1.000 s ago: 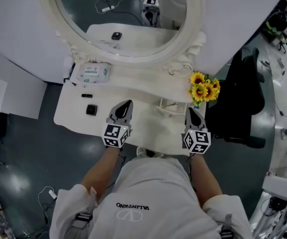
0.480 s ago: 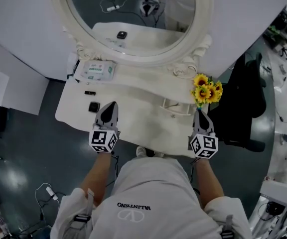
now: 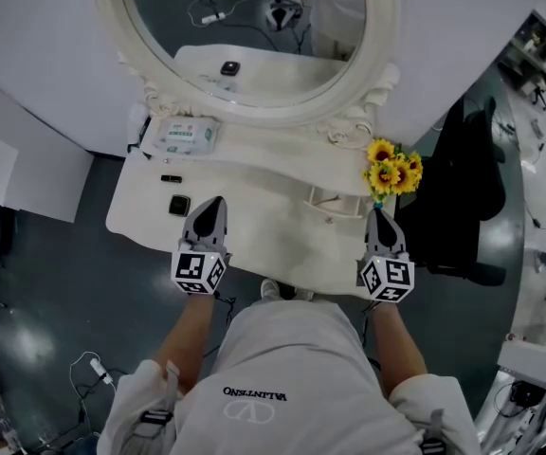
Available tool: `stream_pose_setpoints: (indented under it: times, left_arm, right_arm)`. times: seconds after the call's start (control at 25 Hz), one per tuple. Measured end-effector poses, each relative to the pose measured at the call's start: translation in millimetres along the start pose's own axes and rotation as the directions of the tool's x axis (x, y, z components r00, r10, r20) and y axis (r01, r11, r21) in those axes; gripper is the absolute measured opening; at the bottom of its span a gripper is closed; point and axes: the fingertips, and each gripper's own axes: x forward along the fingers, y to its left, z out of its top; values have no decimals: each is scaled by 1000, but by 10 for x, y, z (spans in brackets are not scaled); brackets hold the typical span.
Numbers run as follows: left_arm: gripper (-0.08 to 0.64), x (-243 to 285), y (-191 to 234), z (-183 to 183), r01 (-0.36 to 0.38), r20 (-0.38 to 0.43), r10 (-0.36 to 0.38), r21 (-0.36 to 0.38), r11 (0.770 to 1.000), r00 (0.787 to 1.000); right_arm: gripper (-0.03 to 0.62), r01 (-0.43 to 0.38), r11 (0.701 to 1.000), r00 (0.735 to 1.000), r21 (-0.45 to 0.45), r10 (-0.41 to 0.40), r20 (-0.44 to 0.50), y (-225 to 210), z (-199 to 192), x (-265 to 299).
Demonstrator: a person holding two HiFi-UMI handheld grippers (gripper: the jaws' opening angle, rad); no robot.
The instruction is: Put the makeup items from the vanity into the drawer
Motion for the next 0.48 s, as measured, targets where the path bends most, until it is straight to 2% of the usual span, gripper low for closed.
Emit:
stream_pose_setpoints:
  times: [0.48]
  left_arm:
    - [3, -18, -186, 82, 38, 36, -38, -7, 999, 999]
  right_arm:
    - [9, -3, 1000, 1000, 4, 3, 12, 81, 64, -126]
